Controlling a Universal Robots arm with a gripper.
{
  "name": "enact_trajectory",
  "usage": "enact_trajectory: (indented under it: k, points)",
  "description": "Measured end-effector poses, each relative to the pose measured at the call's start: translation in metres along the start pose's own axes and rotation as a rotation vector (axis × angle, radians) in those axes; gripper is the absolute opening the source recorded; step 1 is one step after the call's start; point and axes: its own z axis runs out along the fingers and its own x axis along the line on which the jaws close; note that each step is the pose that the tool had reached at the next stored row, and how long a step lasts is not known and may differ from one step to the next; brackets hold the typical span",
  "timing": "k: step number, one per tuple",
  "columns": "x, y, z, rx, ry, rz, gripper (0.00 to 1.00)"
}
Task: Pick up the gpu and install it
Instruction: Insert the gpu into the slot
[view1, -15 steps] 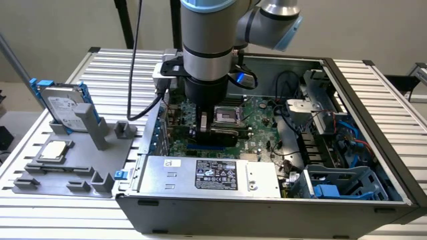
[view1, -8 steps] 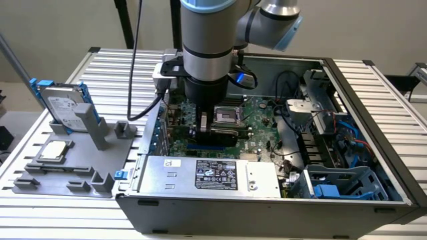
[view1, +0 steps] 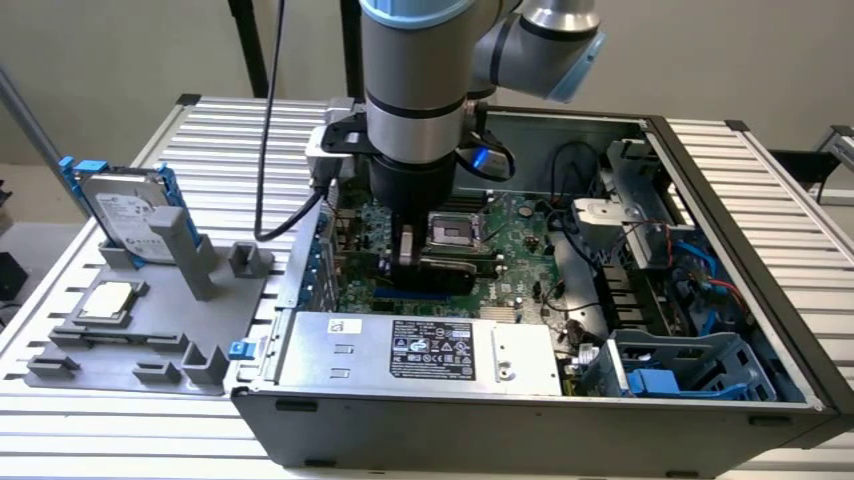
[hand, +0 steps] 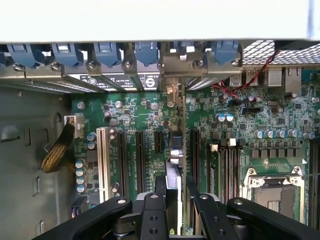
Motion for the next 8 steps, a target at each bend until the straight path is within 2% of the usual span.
enact_trajectory:
  k: [3, 8]
  points:
    - [0.0000, 0.0000, 0.0005, 0.0009, -0.0001, 0.020, 0.26]
    - [0.0001, 0.0006, 0.0014, 0.0010, 0.0001, 0.022, 0.26]
